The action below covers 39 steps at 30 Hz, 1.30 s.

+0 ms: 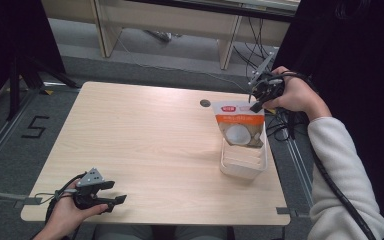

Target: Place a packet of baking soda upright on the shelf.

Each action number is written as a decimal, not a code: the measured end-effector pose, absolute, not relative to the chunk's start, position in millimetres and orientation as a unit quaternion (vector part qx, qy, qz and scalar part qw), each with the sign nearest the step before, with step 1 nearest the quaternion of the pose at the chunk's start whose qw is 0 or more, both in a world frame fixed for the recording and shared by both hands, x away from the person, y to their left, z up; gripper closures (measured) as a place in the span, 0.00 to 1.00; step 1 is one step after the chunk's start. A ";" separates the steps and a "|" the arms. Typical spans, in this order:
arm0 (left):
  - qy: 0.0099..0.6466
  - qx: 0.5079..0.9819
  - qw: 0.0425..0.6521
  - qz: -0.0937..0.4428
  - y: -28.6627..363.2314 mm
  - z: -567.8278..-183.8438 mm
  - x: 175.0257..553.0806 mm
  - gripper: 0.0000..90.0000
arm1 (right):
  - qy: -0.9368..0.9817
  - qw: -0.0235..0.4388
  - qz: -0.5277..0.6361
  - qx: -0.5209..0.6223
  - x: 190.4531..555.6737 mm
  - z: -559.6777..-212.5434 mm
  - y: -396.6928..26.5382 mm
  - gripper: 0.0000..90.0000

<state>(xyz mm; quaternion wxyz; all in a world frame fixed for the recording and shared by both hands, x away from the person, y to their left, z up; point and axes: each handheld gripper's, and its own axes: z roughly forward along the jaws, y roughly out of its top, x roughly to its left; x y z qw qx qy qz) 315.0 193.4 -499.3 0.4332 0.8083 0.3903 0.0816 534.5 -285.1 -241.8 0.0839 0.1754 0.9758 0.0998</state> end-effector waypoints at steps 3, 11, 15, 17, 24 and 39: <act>0.390 0.809 0.432 0.082 193.6 -499.0 315.0 0.33 | 0.976 0.082 0.093 0.178 534.8 -243.7 -285.9 1.00; 0.391 0.809 0.432 0.083 193.6 -499.0 314.7 0.33 | 0.976 0.090 0.083 0.179 533.6 -248.9 -283.9 1.00; 0.391 0.808 0.433 0.082 193.4 -499.0 314.7 0.33 | 0.977 0.087 0.082 0.174 534.5 -250.3 -284.1 1.00; 0.390 0.809 0.433 0.083 193.4 -499.0 314.7 0.33 | 0.977 0.089 0.081 0.177 533.8 -250.6 -284.3 1.00; 0.395 0.803 0.440 0.081 192.0 -499.7 314.6 0.33 | 0.977 0.090 0.075 0.178 534.3 -252.1 -285.5 1.00; 0.394 0.804 0.438 0.081 192.0 -499.5 314.4 0.33 | 0.979 0.086 0.059 0.174 538.7 -262.6 -284.9 1.00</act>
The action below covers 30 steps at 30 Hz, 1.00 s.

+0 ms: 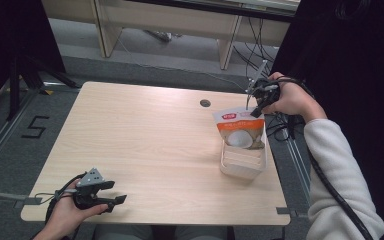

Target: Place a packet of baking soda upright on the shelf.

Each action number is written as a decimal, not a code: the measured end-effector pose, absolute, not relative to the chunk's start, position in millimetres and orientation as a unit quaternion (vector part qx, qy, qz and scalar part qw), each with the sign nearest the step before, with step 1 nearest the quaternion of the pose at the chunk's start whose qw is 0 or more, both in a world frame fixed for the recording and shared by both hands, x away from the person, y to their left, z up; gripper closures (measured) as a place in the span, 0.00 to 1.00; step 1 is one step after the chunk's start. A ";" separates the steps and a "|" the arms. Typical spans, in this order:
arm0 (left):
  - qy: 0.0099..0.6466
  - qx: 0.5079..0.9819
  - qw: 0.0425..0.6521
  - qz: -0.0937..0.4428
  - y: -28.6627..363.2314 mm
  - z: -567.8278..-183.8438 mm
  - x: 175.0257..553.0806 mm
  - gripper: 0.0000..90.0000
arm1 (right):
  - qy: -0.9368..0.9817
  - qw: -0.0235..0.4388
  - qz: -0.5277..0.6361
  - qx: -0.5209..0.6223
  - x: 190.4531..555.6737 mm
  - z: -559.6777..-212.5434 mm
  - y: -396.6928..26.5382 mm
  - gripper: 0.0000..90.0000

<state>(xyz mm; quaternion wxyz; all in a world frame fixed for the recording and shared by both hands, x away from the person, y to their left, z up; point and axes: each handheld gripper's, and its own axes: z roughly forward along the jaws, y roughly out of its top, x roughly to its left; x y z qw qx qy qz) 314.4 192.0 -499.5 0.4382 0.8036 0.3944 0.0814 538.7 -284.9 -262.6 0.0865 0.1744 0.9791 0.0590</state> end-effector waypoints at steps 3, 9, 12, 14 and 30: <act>0.396 0.803 0.438 0.082 191.7 -499.4 313.9 0.33 | 0.979 0.081 0.061 0.176 539.5 -265.9 -286.1 1.00; 0.396 0.803 0.438 0.081 191.8 -499.6 314.3 0.33 | 0.977 0.076 0.062 0.187 539.5 -271.0 -287.2 1.00; 0.396 0.803 0.438 0.082 191.8 -499.4 314.1 0.33 | 0.977 0.079 0.056 0.188 540.3 -272.6 -286.7 1.00; 0.396 0.803 0.438 0.082 191.8 -499.3 313.9 0.33 | 0.978 0.073 0.061 0.187 540.9 -275.0 -286.5 1.00; 0.396 0.803 0.438 0.083 191.1 -499.3 313.8 0.33 | 0.975 0.061 0.055 0.207 539.8 -292.6 -297.9 1.00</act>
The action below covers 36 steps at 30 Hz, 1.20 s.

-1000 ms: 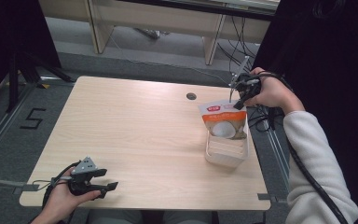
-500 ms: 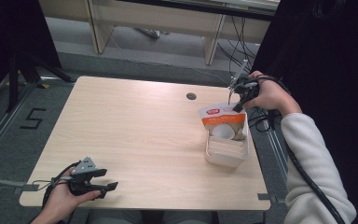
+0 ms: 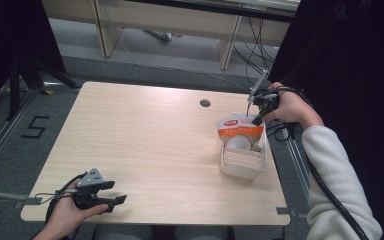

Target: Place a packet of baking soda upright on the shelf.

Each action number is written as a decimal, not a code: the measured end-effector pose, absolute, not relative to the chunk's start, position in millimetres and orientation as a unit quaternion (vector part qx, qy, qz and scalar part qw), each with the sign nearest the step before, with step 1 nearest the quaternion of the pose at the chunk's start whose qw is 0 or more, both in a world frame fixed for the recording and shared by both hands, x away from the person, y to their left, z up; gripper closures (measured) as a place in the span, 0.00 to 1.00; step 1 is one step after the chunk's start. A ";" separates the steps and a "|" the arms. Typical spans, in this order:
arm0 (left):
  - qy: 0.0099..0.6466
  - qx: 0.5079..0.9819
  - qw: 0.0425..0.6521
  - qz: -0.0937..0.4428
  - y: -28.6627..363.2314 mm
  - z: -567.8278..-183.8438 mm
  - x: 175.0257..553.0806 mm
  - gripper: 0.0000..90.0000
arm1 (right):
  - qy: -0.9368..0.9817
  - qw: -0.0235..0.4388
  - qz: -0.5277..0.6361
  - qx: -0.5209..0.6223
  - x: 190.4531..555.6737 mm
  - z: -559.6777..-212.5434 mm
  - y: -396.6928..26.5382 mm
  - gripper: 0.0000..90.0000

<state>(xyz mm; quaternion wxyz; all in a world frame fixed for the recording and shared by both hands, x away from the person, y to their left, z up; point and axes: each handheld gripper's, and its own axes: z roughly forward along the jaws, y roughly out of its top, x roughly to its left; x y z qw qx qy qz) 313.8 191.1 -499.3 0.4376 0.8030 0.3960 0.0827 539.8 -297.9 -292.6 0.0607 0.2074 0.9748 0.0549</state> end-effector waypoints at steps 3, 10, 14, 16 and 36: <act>0.391 0.808 0.432 0.084 192.2 -499.0 314.1 0.33 | 0.974 0.057 0.055 0.214 539.7 -295.6 -299.1 1.00; 0.396 0.803 0.438 0.083 191.1 -499.4 313.8 0.33 | 0.973 0.057 0.052 0.217 539.6 -297.9 -300.8 1.00; 0.395 0.803 0.438 0.083 191.3 -499.3 313.9 0.33 | 0.974 0.058 0.053 0.213 540.6 -300.0 -300.6 0.96; 0.396 0.803 0.438 0.083 191.2 -499.4 313.9 0.33 | 0.972 0.060 0.053 0.223 539.7 -299.8 -300.8 0.91; 0.395 0.803 0.438 0.081 191.1 -499.8 314.4 0.33 | 0.949 0.106 0.150 0.255 531.3 -274.9 -291.7 0.53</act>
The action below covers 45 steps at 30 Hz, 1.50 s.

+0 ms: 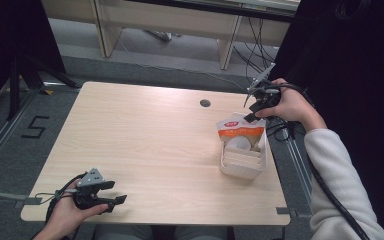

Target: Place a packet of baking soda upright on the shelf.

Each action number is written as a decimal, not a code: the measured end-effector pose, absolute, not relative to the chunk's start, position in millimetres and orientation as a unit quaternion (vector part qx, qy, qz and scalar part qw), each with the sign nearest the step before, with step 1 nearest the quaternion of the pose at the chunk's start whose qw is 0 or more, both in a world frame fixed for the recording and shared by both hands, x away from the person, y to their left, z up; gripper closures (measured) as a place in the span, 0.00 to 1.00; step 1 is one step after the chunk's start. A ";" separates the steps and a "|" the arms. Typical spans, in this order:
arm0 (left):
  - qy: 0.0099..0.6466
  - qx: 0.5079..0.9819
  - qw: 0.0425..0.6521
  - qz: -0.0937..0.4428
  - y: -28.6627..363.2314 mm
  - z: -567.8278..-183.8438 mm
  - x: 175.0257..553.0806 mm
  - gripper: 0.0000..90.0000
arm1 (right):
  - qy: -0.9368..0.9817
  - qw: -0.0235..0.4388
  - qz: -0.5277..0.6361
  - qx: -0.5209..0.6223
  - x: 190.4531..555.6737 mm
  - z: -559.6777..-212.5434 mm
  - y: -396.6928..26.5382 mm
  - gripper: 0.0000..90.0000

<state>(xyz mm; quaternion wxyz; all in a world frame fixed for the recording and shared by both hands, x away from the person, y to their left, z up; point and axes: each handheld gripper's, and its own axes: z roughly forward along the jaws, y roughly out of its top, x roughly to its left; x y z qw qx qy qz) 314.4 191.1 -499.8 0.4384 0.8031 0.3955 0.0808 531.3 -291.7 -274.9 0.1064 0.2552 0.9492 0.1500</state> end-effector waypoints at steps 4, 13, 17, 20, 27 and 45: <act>0.395 0.804 0.436 0.082 191.2 -499.4 314.3 0.33 | 0.945 0.130 0.169 0.247 525.5 -268.6 -285.5 0.52; 0.396 0.802 0.440 0.079 191.0 -499.8 314.4 0.33 | 0.934 0.147 0.219 0.240 512.7 -269.4 -265.5 0.52; 0.396 0.802 0.441 0.079 191.0 -499.9 314.4 0.33 | 0.927 0.151 0.255 0.229 506.1 -272.4 -256.4 0.52; 0.396 0.802 0.441 0.080 191.1 -499.8 314.4 0.33 | 0.925 0.157 0.265 0.221 500.8 -276.7 -250.2 0.52; 0.396 0.802 0.439 0.079 191.0 -499.6 314.3 0.33 | 0.936 0.158 0.262 0.171 479.9 -288.6 -225.9 0.52; 0.396 0.800 0.443 0.087 190.8 -499.2 313.6 0.32 | 0.948 0.113 0.266 0.130 441.8 -352.3 -193.5 0.51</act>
